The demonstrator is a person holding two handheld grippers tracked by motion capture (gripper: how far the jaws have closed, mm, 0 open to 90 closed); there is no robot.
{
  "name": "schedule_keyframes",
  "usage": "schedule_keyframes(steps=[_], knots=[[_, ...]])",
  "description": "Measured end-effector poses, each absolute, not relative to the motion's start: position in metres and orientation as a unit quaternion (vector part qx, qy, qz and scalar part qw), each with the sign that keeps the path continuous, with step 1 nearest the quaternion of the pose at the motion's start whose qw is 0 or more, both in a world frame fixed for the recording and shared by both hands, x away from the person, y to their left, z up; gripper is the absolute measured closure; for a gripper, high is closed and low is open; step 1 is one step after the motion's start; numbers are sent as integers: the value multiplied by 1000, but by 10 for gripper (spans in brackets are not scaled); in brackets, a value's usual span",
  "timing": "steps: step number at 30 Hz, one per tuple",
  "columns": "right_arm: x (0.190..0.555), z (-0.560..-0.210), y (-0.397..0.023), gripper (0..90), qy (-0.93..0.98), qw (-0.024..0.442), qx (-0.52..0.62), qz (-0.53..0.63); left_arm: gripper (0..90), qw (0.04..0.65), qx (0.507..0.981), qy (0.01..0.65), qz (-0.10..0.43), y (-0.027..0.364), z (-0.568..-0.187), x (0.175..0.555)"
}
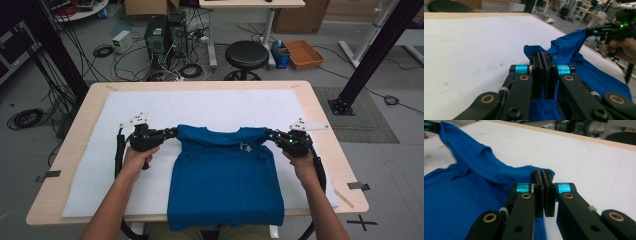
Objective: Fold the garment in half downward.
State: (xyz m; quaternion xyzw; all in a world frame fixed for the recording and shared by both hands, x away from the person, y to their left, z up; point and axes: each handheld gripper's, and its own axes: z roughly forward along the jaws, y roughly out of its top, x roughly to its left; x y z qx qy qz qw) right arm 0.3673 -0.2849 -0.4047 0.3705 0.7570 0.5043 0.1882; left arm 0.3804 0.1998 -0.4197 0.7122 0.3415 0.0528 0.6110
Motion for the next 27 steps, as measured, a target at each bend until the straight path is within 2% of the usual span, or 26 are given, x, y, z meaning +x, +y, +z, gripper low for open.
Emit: schedule_keyframes(steps=[10, 14, 23, 24, 25, 26, 27], knots=[[316, -422, -299, 890, 783, 146, 348, 494, 875, 577, 759, 300, 27, 206, -436, 331], [298, -427, -304, 890, 802, 129, 340, 473, 875, 542, 793, 279, 9, 206, -444, 319], [275, -441, -314, 890, 827, 102, 336, 440, 866, 499, 828, 256, -16, 203, -449, 301], [273, -441, -314, 889, 831, 101, 334, 433, 831, 499, 826, 261, -21, 204, -450, 301], [272, -442, -313, 886, 835, 97, 332, 429, 758, 499, 823, 271, -24, 206, -450, 301], [271, -441, -314, 870, 835, 91, 332, 429, 640, 501, 816, 288, -21, 209, -449, 302], [270, -440, -314, 785, 833, 88, 337, 431, 552, 507, 806, 304, -18, 211, -446, 303]])
